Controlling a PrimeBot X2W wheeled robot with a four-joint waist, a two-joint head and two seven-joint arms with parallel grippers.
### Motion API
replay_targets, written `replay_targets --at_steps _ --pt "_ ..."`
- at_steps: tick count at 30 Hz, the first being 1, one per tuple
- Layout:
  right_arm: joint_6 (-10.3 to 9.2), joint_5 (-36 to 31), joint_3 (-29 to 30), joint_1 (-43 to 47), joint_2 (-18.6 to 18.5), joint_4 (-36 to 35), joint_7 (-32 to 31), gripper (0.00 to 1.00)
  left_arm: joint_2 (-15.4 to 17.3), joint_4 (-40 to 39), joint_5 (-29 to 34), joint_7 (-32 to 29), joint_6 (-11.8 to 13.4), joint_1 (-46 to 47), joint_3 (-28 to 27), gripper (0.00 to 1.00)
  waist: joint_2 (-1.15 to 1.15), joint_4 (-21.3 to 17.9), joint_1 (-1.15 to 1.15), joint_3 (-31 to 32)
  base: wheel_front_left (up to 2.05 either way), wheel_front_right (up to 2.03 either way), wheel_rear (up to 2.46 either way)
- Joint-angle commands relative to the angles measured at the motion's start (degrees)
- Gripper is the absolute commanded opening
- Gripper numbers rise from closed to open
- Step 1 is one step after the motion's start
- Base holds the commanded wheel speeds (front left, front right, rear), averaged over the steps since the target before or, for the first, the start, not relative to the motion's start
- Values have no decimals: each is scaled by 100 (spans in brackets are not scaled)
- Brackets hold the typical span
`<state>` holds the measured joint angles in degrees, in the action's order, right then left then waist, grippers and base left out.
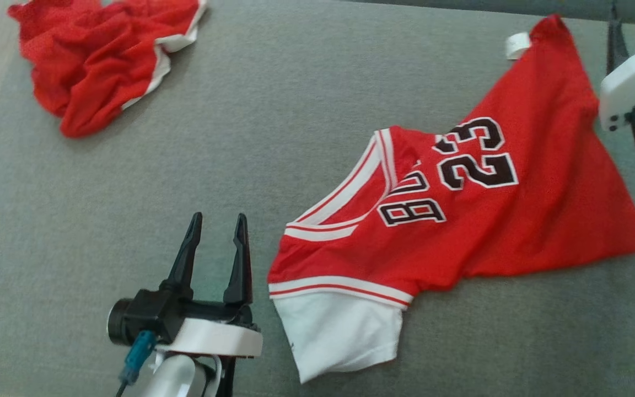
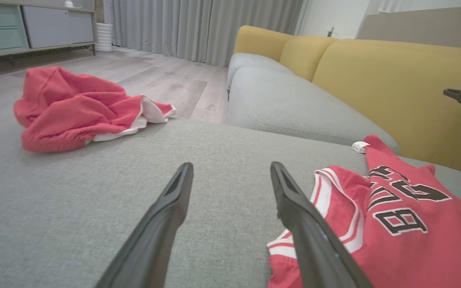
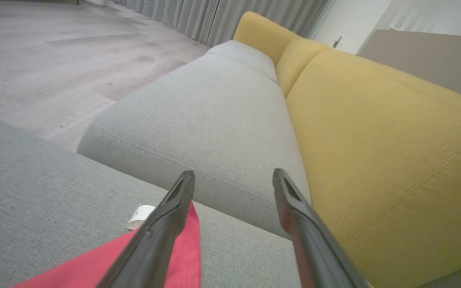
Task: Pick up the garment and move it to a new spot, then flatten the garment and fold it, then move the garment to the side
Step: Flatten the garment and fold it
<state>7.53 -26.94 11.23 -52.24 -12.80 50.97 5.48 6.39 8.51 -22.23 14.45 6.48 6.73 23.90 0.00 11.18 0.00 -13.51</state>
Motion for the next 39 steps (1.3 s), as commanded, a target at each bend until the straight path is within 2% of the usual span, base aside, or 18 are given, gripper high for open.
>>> replay_targets --at_steps 1,8,14,18,24,28,36,37,39 --pt "-4 108 -147 -208 70 -139 123 100 39 -155 44 54 -17 75 -219 100 0 -116 0 73 0 0 0" --pt "-4 858 -638 204 293 -138 631 100 105 -108 22 46 6 -40 -245 100 0 -436 0 373 0 0 0" --pt "-4 1575 -1175 1209 452 -874 670 100 192 -28 -16 -104 -13 -140 -194 100 0 -697 0 702 0 0 0" --pt "-4 2067 -1506 2137 500 -1849 326 100 277 219 -62 -496 -140 -37 -65 100 0 -861 0 805 0 0 0" --pt "-4 2520 -1744 3448 442 -3923 -461 100 397 840 -100 -1325 -422 411 197 100 0 -1145 0 704 0 0 0" --pt "-4 2569 -1816 4015 444 -5079 -909 100 460 1277 -113 -1669 -401 715 183 100 0 -1317 0 566 0 0 0" --pt "-4 2593 -1879 4539 512 -6309 -1342 100 519 1892 -135 -2163 -385 1000 253 100 0 -1501 0 389 0 0 0" --pt "-4 2586 -1872 4576 524 -6398 -1361 100 514 1899 -139 -2187 -396 1015 270 85 0 -1508 0 378 0 0 0" --pt "-4 2576 -1848 4638 551 -6540 -1378 100 491 1860 -148 -2173 -398 1037 286 0 0 -1514 0 360 0 0 0"
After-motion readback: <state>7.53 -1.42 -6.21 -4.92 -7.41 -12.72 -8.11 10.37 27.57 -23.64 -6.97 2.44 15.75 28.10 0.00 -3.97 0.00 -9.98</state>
